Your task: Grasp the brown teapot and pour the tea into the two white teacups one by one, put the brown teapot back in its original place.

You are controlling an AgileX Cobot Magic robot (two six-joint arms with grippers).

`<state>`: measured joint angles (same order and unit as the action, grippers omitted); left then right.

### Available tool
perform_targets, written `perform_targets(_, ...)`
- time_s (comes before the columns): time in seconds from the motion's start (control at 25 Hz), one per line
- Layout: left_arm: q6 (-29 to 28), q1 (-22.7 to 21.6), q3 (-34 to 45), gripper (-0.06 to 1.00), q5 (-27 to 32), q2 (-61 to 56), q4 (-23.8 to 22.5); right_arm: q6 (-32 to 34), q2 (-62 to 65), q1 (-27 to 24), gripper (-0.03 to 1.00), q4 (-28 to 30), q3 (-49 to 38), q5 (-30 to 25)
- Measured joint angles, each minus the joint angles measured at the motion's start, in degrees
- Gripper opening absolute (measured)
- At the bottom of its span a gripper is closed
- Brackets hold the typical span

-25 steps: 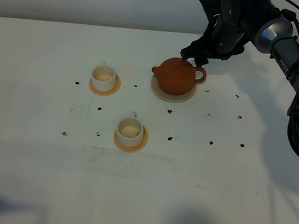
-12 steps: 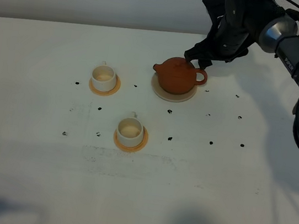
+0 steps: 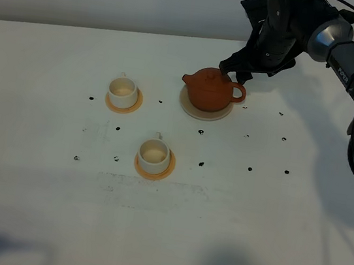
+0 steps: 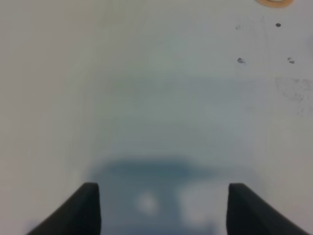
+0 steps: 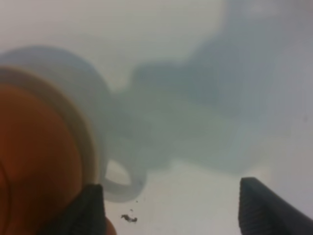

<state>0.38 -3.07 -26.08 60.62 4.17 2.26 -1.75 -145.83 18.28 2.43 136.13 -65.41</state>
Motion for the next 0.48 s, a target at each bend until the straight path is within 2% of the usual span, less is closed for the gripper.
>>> perform_targets(0.48, 0.0, 0.0, 0.0, 0.55, 0.0, 0.0, 0.0, 0.2, 1.95, 0.0, 0.58, -0.74, -3.84, -0.11)
